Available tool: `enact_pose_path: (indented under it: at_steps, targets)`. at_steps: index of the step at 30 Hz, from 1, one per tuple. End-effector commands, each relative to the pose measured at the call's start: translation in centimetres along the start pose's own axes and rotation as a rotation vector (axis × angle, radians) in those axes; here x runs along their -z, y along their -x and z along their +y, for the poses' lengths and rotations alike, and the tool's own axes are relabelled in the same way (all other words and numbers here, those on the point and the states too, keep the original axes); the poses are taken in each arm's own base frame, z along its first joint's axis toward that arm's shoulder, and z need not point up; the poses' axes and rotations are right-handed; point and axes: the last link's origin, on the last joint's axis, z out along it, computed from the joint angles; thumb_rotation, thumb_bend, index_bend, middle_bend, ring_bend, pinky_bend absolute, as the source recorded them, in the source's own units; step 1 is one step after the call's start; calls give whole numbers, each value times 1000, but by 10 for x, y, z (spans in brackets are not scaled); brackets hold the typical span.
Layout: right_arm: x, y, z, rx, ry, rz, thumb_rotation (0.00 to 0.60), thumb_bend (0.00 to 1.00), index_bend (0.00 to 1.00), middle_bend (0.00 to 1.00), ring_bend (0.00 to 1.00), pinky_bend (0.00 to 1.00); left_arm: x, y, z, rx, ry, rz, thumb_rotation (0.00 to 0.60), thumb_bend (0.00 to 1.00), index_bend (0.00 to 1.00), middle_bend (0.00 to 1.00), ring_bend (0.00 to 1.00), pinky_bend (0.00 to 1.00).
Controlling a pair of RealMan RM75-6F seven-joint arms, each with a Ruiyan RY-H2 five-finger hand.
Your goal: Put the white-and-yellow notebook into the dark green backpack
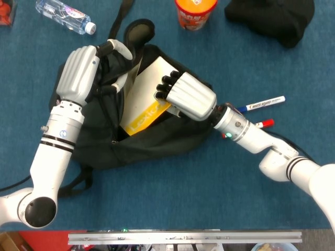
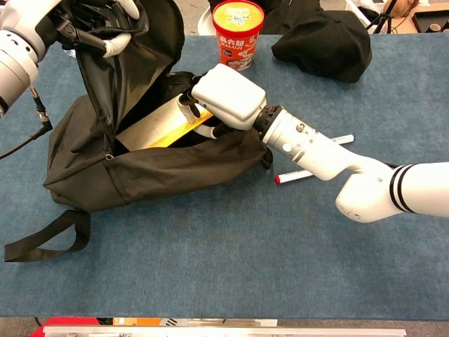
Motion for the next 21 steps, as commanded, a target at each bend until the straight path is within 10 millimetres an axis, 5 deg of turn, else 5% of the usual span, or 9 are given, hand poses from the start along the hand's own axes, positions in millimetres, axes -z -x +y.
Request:
enact_pose_path:
  at_steps: [1, 11, 21]
  targets:
    - [1, -1, 2, -2, 10, -8, 600, 437, 450, 469, 361, 464, 1, -2, 0, 11, -9, -8, 600, 375, 393, 512, 756, 956]
    - [14, -6, 6, 6, 19, -74, 600, 390, 7, 156, 101, 219, 3, -6, -5, 16, -25, -14, 600, 374, 380, 506, 756, 956]
    - [34, -26, 8, 10, 18, -133, 600, 395, 0, 34, 0, 143, 5, -11, -11, 23, -49, -30, 600, 374, 368, 502, 756, 956]
